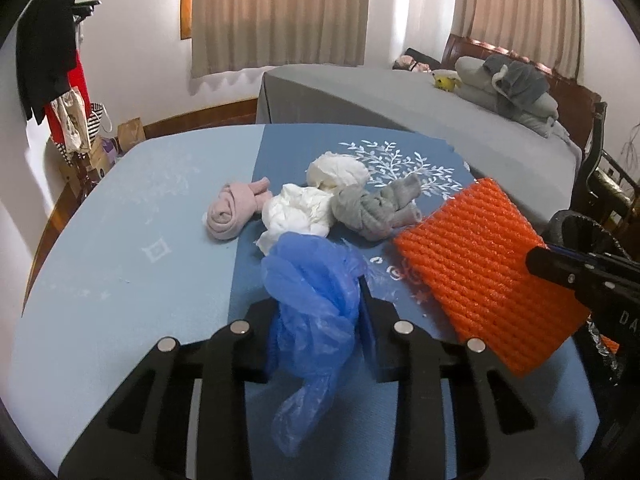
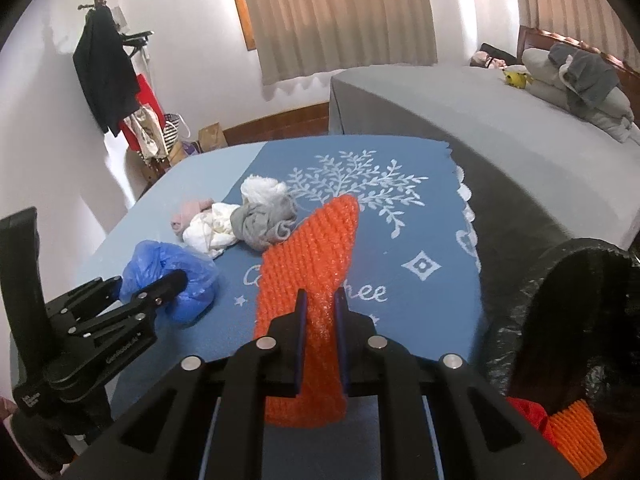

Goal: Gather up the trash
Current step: 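Close the right tool on the orange pad while the left tool grasps the blue bag, then carry the orange pad and blue bag over the trash bin with both tools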

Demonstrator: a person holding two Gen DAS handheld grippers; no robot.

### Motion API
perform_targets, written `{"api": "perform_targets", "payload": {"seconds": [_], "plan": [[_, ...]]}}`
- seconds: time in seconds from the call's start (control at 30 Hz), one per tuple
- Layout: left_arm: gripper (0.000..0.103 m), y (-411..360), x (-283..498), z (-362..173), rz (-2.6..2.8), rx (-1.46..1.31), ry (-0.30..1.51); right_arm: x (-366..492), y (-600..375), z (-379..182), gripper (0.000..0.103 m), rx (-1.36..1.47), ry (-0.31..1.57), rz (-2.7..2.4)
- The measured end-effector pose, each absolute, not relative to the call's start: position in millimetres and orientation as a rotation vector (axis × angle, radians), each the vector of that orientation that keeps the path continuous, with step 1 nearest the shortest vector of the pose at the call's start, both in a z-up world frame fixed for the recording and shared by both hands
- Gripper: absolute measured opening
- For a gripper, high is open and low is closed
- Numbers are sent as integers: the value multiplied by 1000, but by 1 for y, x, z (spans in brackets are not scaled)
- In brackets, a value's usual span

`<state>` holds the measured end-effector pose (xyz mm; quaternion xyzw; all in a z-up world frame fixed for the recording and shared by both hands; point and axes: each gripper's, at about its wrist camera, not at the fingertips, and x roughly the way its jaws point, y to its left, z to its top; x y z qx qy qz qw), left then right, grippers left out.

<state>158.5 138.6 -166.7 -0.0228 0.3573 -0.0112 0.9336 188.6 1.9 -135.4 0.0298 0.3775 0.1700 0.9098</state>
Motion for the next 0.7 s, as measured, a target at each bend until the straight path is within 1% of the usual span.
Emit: {"api": "perform_targets", "payload": {"seconds": [0.23, 0.7], "plan": [[29, 138, 148, -158, -24, -60, 707, 181, -12, -124, 13, 76, 754, 328], [29, 107, 140, -115, -72, -34, 615, 166, -43, -97, 13, 108, 687, 292]]}}
